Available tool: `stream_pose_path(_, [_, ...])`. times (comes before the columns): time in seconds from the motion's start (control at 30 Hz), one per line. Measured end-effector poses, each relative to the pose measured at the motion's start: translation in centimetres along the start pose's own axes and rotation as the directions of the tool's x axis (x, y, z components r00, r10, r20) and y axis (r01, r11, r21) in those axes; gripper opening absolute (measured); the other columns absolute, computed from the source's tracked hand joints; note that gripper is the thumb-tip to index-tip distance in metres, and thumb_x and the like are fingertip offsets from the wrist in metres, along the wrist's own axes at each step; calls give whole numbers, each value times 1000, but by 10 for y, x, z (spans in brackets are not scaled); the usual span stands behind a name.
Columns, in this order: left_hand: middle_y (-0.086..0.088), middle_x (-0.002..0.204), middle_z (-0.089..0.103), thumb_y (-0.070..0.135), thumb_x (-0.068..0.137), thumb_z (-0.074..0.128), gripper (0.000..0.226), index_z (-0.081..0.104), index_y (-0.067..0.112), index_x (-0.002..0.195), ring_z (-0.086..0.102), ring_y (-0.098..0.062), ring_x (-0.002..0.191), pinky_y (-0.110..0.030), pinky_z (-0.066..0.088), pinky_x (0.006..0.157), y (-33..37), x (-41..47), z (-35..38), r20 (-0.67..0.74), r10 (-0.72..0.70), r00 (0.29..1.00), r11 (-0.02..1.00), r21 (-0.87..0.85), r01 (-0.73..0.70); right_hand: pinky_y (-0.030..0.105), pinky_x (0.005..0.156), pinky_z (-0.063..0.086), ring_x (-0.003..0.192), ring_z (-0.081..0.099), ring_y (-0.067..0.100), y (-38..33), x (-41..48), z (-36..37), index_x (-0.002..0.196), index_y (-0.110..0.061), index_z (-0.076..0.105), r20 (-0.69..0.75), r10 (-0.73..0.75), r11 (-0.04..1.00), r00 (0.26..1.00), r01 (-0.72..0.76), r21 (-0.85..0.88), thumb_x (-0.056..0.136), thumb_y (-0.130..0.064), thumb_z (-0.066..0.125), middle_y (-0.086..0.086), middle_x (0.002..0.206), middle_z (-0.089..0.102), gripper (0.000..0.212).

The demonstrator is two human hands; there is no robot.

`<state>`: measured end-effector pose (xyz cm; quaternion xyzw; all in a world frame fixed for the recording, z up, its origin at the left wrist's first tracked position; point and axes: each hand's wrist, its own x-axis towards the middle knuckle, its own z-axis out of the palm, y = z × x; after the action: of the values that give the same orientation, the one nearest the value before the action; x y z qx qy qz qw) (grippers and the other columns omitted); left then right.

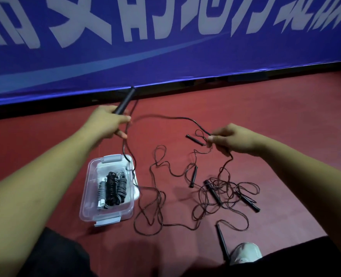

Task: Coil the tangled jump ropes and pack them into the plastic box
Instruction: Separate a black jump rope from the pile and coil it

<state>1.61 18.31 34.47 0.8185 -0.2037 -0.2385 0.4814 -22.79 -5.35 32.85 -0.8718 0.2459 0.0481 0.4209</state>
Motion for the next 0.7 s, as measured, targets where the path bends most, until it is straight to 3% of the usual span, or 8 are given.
stream_pose_path(0.07, [0, 108, 67, 14, 93, 65, 24, 61, 21, 116, 66, -11, 45, -15, 24, 32, 5, -5, 10, 7, 69, 998, 997, -42, -69, 29, 54, 36, 55, 43, 20, -24, 1, 6, 90, -9, 73, 8, -85, 996, 996, 85, -26, 100, -25, 57, 7, 61, 50, 25])
stream_pose_path(0.2, [2, 120, 66, 17, 96, 60, 25, 63, 23, 121, 67, -17, 58, -17, 22, 38, 22, -28, 36, 242, 247, 938, 947, -263, -182, 26, 52, 36, 51, 43, 13, -73, -2, 19, 87, -14, 75, 21, -238, 969, 971, 239, -64, 98, -26, 60, -6, 51, 50, 22])
stream_pose_path(0.3, [7, 94, 71, 19, 96, 61, 24, 67, 21, 119, 58, -14, 61, -19, 22, 44, 29, -41, 47, 320, 331, 888, 937, -220, -270, 22, 47, 33, 43, 38, 8, -96, -4, 20, 87, -11, 74, -38, -314, 949, 949, 312, -48, 98, -23, 60, -8, 45, 47, 21])
stream_pose_path(0.4, [2, 64, 62, 17, 95, 61, 5, 65, 17, 91, 40, -11, 46, -17, 20, 42, 27, -41, 49, 368, 322, 872, 940, -237, -247, 24, 47, 32, 49, 39, 12, -98, -5, 14, 84, -10, 72, -110, -317, 944, 942, 324, 57, 97, -23, 63, -3, 54, 47, 20])
stream_pose_path(0.5, [-2, 62, 46, 13, 93, 63, 16, 56, 17, 80, 30, -9, 41, -14, 17, 39, 27, -34, 45, 242, 294, 925, 923, -324, -208, 24, 53, 44, 52, 53, 14, -80, -1, 13, 80, -10, 65, -31, -284, 958, 958, 285, 33, 97, -20, 62, 5, 58, 56, 21])
stream_pose_path(0.57, [-2, 62, 41, 10, 94, 61, 20, 51, 17, 78, 29, -8, 40, -13, 16, 38, 27, -25, 37, 133, 266, 955, 886, -424, -188, 29, 67, 52, 62, 63, 16, -52, 8, 12, 80, -9, 65, 29, -172, 984, 985, 173, -46, 98, -21, 61, 14, 70, 68, 22])
stream_pose_path(0.63, [0, 62, 38, 10, 95, 59, 21, 48, 18, 79, 28, -7, 39, -14, 15, 37, 23, -17, 26, 64, 204, 977, 841, -522, -141, 39, 85, 54, 78, 68, 18, -17, 12, 10, 85, -9, 69, 73, -14, 988, 997, 25, -153, 99, -26, 60, 12, 85, 74, 24])
stream_pose_path(0.7, [0, 64, 41, 12, 95, 60, 20, 48, 18, 80, 31, -6, 37, -14, 17, 35, 16, -8, 18, 5, 144, 990, 859, -497, -123, 43, 97, 50, 90, 69, 23, 5, 11, 11, 89, -12, 71, 68, 71, 980, 995, -56, -193, 100, -29, 57, 8, 89, 75, 25])
